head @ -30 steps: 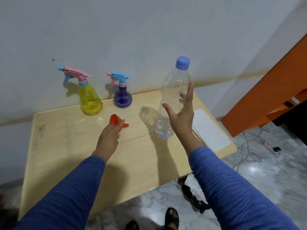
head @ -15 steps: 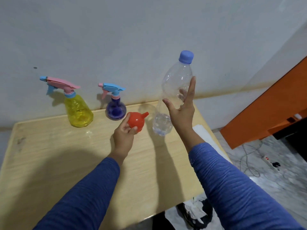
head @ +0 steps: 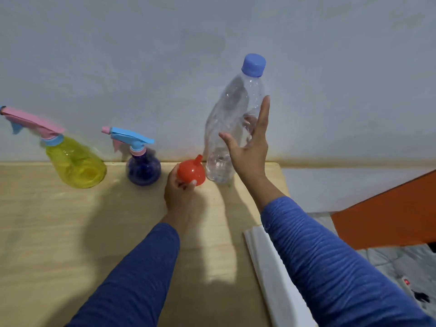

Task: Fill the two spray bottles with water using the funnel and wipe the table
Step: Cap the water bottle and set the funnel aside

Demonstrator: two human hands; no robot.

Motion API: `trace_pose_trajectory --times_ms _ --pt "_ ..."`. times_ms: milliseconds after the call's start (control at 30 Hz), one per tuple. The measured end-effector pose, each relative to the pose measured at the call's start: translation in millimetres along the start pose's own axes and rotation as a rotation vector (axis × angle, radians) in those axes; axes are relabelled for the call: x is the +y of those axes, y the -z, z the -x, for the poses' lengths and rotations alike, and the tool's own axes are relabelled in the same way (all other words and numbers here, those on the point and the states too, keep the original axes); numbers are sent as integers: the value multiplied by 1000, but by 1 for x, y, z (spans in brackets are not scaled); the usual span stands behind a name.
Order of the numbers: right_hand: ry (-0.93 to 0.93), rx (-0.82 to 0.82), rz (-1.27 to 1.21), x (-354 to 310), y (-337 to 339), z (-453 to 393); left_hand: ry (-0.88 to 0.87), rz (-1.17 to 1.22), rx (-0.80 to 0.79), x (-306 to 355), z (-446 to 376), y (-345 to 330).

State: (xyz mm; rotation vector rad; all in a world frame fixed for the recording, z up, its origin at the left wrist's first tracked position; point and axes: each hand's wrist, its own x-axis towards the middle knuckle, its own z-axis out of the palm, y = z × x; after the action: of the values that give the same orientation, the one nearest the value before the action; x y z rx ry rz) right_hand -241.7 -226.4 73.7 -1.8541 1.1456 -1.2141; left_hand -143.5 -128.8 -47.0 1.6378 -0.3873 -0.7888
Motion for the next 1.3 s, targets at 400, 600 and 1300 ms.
trace_pose_trajectory --times_ms 400,600,1300 --pt "57 -94 -43 14 8 -7 -111 -425 213 -9 2 -24" --pt "40 -138 7 16 10 -5 -123 -571 141 -5 -1 -13" --pt "-404 -588 963 -5 50 99 -444 -1348 -385 76 47 60"
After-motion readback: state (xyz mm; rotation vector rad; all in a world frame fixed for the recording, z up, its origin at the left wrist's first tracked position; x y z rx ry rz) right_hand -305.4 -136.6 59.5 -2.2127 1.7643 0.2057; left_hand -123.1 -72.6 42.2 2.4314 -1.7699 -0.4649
